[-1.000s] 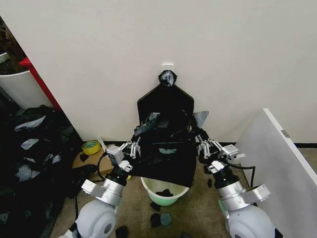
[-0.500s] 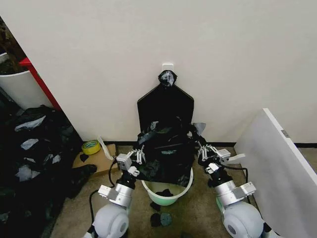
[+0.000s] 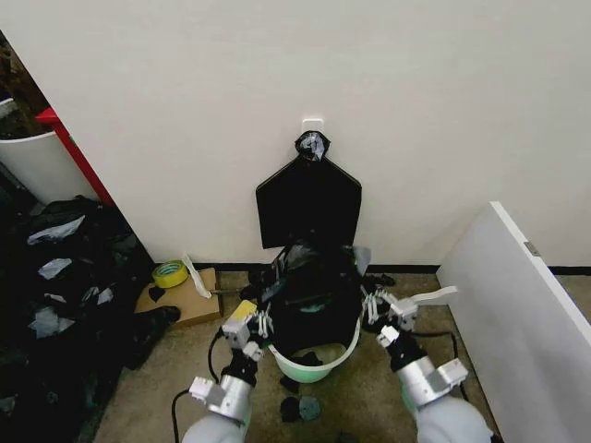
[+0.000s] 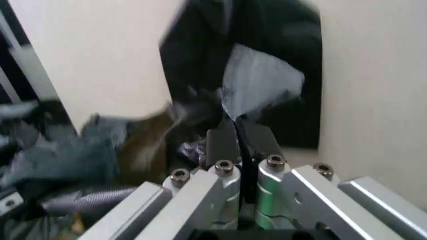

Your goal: Place the garbage bag over the trash bin.

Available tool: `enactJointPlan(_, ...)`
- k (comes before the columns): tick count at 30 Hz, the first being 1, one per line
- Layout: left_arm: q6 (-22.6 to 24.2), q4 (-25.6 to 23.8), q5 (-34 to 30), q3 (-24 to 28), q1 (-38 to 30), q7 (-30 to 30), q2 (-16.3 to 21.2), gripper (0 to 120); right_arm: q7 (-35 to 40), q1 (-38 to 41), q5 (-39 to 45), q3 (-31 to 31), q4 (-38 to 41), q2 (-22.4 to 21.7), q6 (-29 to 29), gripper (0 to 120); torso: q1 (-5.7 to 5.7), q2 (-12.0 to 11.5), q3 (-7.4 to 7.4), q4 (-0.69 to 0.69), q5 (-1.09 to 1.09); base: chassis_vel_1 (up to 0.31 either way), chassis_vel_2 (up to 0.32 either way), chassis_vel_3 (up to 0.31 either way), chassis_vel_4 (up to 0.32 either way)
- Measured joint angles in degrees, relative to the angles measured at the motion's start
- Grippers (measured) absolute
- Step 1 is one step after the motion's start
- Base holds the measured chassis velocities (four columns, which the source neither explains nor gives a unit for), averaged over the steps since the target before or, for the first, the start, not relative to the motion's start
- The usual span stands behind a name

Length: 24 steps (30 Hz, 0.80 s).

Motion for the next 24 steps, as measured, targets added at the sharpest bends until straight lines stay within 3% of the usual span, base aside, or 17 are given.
enactJointPlan(5,1.8,-2.4,2.9,0.3,2.8,-2.6,3.0,0,7.6,-3.8,2.4,-3.8,5.5,-3.5,-6.6,0,0.0,0.0,0.0,-0.01,-0.01,0.0,0.0,0.0,0.0)
enactJointPlan(9,6.7,-5.9,3.7,0.2,4.2,-6.8,7.1,0,11.0,-5.5,5.5,-4.8,9.6,-5.4,-11.0,0,0.0,0.0,0.0,0.0,-0.02,0.0,0.0,0.0,0.0)
enactJointPlan(11,11.9,-9.0,3.3,0.0,4.4,-10.8,10.8,0,12.4,-5.8,7.3,-4.8,11.4,-6.8,-13.1,0,0.0,0.0,0.0,-0.01,-0.02,0.0,0.0,0.0,0.0)
enactJointPlan(14,19.7,-13.4,0.2,-0.5,3.7,-15.0,15.8,0,13.3,-5.3,8.9,-4.4,12.3,-8.4,-14.7,0,0.0,0.0,0.0,0.0,0.0,0.0,0.0,0.0,0.0)
enactJointPlan(18,24.9,-16.0,-4.5,-0.7,1.8,-16.5,20.0,0,14.5,-4.7,10.3,-4.3,12.7,-9.2,-16.6,0,0.0,0.0,0.01,0.0,0.0,0.0,0.0,0.0,0.0)
enactJointPlan(24,27.6,-17.0,-8.4,1.7,-0.7,-17.0,22.9,0,15.8,-4.4,10.5,-5.1,12.6,-10.0,-19.1,0,0.0,0.0,0.01,-0.01,-0.01,0.0,0.0,0.0,0.0)
